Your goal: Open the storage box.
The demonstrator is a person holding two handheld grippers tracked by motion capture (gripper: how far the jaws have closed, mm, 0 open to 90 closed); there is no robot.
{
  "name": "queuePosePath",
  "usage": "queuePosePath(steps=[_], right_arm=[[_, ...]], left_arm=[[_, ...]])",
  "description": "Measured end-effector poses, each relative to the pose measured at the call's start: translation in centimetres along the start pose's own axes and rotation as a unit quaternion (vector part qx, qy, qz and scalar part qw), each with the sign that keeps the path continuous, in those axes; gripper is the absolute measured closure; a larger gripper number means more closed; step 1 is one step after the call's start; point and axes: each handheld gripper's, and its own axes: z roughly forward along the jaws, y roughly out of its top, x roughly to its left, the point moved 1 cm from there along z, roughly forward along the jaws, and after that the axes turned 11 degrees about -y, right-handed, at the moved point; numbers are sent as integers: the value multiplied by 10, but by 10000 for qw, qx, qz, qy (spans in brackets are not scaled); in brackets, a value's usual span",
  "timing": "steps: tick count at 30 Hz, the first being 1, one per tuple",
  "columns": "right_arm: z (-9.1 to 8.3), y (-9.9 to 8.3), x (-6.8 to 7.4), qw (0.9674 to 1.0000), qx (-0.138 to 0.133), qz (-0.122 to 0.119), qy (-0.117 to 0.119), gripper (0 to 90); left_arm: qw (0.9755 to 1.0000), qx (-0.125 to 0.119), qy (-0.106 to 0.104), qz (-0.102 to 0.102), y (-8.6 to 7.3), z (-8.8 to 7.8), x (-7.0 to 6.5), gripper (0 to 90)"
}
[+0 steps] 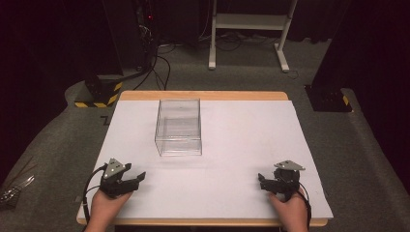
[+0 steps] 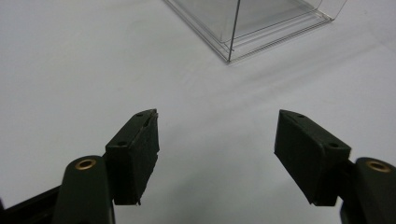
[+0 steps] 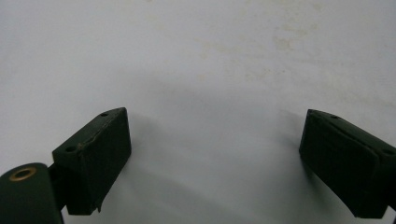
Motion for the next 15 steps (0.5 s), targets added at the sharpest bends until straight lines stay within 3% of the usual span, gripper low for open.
queuePosePath(steps=[15], right_arm=[[0,0,0,10000,-21,-11,-4,90]], left_arm=[[9990,-211,-391,46,7,4,-13,315]])
